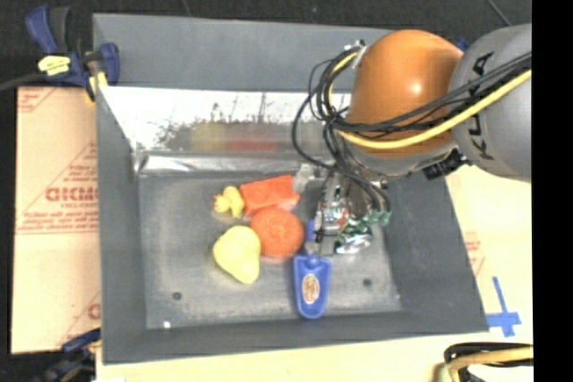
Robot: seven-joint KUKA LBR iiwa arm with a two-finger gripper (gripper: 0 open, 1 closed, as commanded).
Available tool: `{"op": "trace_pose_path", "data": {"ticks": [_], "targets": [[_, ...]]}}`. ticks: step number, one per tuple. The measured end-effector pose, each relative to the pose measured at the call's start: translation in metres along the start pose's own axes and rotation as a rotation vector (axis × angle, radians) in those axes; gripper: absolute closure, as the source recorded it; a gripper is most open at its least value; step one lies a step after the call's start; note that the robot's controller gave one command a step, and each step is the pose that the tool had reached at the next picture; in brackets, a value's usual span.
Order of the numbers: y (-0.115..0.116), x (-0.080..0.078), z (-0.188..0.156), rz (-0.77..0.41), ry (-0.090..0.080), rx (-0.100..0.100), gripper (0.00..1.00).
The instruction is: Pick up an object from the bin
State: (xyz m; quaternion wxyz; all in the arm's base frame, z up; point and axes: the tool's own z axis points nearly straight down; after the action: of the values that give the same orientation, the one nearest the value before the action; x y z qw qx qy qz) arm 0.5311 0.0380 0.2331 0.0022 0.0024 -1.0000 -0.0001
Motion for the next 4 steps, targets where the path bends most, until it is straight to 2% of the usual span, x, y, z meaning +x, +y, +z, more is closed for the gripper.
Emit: {"op": "trace_pose_path", "data": {"ticks": [1,2,3,4], "targets": [[0.000,-0.002,-0.004,0.001,-0.008,-0.001,0.00],[-0.039,-0.031,0.002,-0.077,-0.011,0.001,0.00],[-0.057,0.009,0.013,-0.074,-0.011,-0.001,0.00],[-0.056,0.054,0.022,-0.263,-0.016,0.004,0.00]]}}
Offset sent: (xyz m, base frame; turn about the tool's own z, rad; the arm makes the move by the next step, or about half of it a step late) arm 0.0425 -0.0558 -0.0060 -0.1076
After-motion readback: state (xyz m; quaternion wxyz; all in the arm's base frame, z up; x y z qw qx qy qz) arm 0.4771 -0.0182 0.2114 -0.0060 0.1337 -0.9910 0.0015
